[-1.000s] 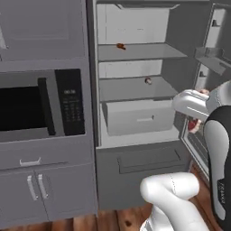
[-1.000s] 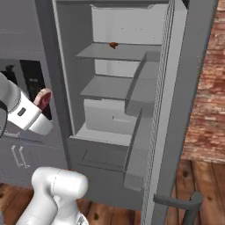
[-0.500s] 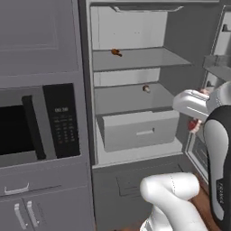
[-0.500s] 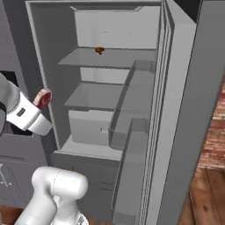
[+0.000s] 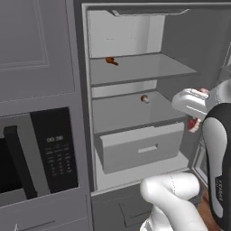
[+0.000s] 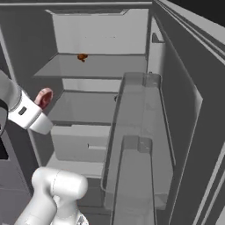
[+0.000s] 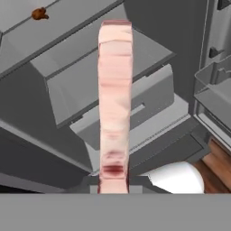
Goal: Transport the steak and potato to the fridge. Place the steak on the rack containing meat and place the potato on the rack containing the vegetable, ensuring meats and vegetables are on different racks.
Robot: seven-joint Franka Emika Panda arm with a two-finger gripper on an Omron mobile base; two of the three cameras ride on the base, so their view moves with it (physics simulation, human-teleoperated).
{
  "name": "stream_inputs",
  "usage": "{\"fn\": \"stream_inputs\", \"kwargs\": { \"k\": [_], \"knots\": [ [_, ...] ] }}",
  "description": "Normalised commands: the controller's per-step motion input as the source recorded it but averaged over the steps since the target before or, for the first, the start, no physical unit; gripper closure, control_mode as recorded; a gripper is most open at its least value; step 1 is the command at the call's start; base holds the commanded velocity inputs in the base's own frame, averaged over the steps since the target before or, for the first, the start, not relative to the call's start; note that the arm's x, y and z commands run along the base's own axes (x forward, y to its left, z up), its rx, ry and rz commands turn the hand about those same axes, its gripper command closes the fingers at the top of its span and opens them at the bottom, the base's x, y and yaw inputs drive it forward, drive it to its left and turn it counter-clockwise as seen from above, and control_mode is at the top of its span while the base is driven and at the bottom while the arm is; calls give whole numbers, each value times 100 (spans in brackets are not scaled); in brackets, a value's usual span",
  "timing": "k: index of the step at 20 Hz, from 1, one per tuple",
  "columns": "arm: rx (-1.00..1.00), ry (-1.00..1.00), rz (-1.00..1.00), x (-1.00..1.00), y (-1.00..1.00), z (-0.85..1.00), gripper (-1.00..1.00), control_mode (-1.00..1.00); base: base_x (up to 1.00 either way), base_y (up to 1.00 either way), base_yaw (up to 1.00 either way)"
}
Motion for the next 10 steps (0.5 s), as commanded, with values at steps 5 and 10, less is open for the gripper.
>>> {"fn": "stream_inputs", "kwargs": {
  "k": [5,10],
  "knots": [
    [0,0,0,0,0,0,100,100,87,0,-27],
    [1,-3,-3,18,0,1,100,-100,50,0,-14]
  ]
}}
